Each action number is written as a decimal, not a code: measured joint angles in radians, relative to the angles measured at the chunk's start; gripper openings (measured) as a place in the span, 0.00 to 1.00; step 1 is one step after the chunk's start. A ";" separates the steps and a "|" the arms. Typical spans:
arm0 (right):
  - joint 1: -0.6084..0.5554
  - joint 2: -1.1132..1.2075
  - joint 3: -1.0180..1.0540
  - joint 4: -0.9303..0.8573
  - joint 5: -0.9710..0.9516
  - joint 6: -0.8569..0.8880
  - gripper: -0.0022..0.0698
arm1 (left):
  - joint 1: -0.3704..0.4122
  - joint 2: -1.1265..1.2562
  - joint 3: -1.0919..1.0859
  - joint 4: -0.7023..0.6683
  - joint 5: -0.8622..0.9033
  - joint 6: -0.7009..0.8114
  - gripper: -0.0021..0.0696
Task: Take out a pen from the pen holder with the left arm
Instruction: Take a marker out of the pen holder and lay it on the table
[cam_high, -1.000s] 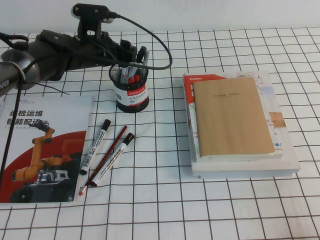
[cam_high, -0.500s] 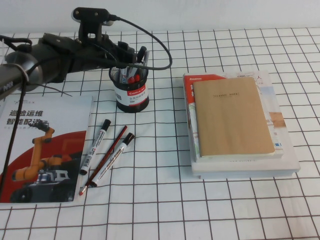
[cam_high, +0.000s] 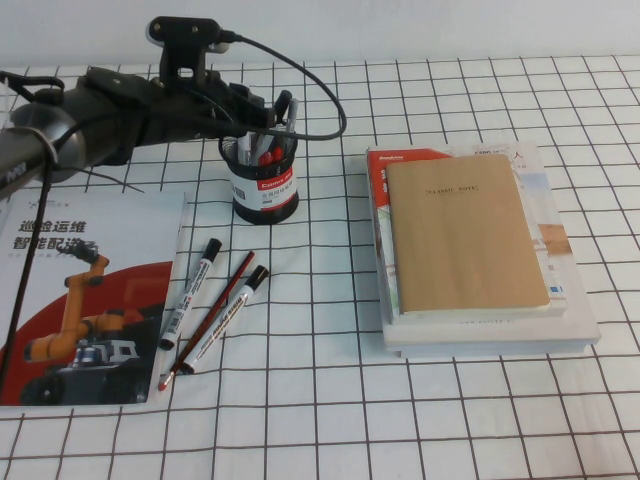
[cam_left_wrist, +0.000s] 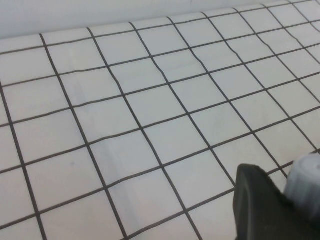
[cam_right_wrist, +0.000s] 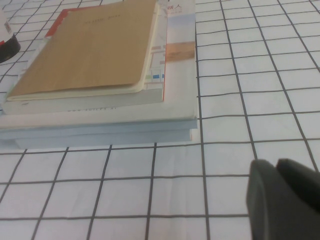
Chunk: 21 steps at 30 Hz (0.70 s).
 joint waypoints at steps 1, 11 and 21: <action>0.000 0.000 0.000 0.000 0.000 0.000 0.01 | 0.000 -0.002 0.000 0.000 0.004 0.000 0.15; 0.000 0.000 0.000 0.000 0.000 0.000 0.01 | 0.000 -0.135 0.000 0.002 0.032 0.000 0.15; 0.000 0.000 0.000 0.000 0.000 0.000 0.01 | 0.000 -0.382 0.000 0.213 0.188 -0.215 0.15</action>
